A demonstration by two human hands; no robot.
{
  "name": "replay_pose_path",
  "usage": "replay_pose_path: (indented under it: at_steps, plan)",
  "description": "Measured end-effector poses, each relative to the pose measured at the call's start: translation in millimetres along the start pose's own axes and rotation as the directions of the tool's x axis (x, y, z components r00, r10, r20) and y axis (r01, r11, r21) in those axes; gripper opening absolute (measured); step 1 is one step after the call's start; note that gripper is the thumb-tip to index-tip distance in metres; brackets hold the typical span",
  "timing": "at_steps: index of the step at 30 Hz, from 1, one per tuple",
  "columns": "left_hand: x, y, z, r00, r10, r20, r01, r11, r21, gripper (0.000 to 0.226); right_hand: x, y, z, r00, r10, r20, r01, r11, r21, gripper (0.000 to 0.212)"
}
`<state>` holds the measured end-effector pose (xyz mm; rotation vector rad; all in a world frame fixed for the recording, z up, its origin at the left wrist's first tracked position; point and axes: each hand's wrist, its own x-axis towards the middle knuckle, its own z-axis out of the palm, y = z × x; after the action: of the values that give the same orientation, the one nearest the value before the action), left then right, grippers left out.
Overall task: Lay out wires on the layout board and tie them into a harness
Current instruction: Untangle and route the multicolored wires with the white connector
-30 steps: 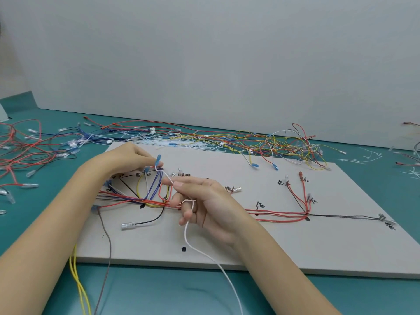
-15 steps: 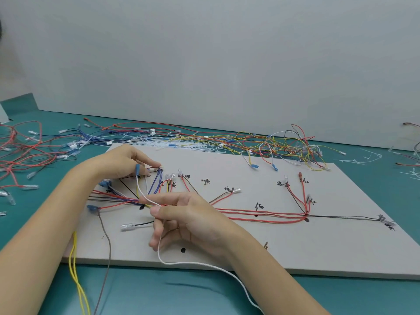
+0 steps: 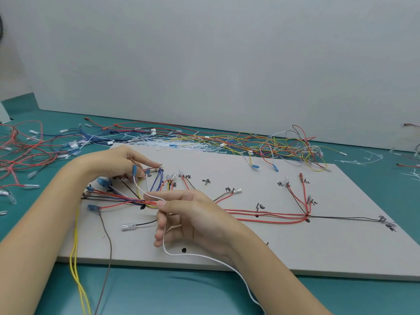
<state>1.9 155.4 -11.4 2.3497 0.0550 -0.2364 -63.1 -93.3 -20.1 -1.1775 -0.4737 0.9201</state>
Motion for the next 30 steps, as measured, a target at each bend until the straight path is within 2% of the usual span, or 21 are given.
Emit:
replay_pose_path:
  at_steps: [3,7,9,13,17,20,24,30]
  plan:
    - [-3,-7,-5,1.0,-0.029,-0.009,0.029,1.0,0.005,0.033,0,1,0,1.0,0.001,0.0,-0.001,1.0,0.023,0.029]
    - [-8,-17,-12,0.996,-0.078,0.038,0.084,0.981,-0.175,0.016,1,2,-1,1.0,0.012,-0.013,-0.012,1.0,-0.006,0.027]
    - [-10,-20,-13,0.997,-0.057,0.047,0.065,0.978,-0.198,0.012,1,3,-1,0.999,0.026,-0.02,-0.026,0.999,-0.035,0.027]
    - [-12,-22,-16,0.998,-0.033,0.051,0.045,0.961,-0.273,0.04,2,4,-1,0.998,0.033,-0.047,-0.035,0.998,-0.048,0.026]
    - [-13,-15,-14,0.997,-0.063,0.048,0.074,0.952,-0.296,0.039,2,2,-2,0.998,0.028,-0.058,-0.031,0.998,-0.055,0.027]
    - [-15,-12,-16,0.991,-0.077,0.111,0.111,0.934,-0.339,0.037,1,2,-2,0.998,0.04,-0.053,-0.043,0.997,-0.062,0.028]
    - [-16,-17,-16,0.997,-0.05,0.051,0.06,0.974,-0.219,0.033,0,2,-1,0.999,0.04,-0.024,-0.042,0.995,-0.093,0.029]
    - [-21,-41,-34,0.997,-0.077,0.021,0.08,0.983,-0.167,0.054,2,4,-5,0.996,0.078,-0.043,-0.084,0.981,-0.175,0.03]
